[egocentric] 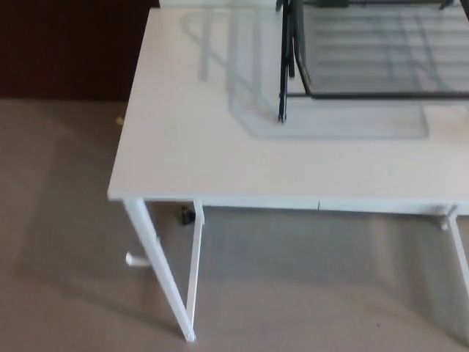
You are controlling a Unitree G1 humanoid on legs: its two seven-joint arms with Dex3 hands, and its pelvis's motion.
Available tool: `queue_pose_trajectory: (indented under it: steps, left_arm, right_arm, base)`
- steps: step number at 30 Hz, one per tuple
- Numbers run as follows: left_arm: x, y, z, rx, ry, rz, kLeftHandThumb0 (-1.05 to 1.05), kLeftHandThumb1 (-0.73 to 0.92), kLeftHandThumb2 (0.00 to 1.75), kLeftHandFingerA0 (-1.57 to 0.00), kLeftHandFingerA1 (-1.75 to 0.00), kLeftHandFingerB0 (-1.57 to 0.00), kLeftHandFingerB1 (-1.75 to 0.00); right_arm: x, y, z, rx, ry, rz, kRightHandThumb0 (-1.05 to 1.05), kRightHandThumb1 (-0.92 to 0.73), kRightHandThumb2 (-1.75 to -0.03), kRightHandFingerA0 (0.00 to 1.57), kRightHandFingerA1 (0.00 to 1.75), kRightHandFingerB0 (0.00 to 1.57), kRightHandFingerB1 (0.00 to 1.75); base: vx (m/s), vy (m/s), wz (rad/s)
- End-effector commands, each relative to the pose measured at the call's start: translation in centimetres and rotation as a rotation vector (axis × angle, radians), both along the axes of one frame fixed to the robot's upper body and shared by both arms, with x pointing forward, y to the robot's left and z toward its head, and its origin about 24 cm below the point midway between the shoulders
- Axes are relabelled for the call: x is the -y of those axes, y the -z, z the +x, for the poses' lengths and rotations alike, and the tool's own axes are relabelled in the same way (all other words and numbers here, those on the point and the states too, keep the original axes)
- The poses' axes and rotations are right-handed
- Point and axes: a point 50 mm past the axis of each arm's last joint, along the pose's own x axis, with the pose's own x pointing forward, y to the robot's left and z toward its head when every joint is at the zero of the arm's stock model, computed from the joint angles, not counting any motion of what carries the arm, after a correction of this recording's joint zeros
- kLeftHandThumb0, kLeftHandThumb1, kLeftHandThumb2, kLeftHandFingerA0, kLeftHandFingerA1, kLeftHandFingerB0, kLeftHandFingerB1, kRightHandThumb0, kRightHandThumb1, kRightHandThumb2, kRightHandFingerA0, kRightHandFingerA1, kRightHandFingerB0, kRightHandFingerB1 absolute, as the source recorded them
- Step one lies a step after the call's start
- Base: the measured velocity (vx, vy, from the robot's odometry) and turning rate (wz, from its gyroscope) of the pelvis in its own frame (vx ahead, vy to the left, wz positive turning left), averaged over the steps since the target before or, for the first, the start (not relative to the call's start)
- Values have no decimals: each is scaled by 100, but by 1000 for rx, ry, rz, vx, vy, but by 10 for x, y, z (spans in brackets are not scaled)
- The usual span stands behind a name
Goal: The robot walks towards a desk on which a file tray is kept in the middle and a stapler is kept to its right. The robot lifts the stapler using its right hand and places it on the file tray.
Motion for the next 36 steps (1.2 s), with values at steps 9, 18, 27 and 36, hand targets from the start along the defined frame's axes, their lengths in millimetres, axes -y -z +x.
queue_pose_trajectory:
  steps: [9, 18, 27, 36]
  left_arm:
    - [-6, -5, 1, 21, -18, 21, -72, 25, 132, -54, -106, -47, -96]
    - [-6, -5, 1, 22, -18, 21, -72, 25, 132, -54, -106, -47, -96]
    - [-6, -5, 0, 31, -28, 21, -72, 25, 132, -54, -106, -47, -96]
    - [-6, -6, 4, 41, -27, 22, -72, 25, 132, -54, -106, -47, -96]
  right_arm:
    - [2, -2, 6, -4, -6, -5, -72, -53, -93, 2, 21, 4, 26]
    - [2, -2, 6, -4, -6, -5, -72, -53, -93, 2, 21, 4, 26]
    - [1, -4, 12, 3, -14, -4, -72, -53, -93, 2, 21, 4, 26]
    - [1, -5, 16, 10, -12, -3, -72, -53, -93, 2, 21, 4, 26]
  base:
    - [395, 104, -20]
    - [213, -36, 10]
    - [166, -186, -2]
    - [41, 7, 1]
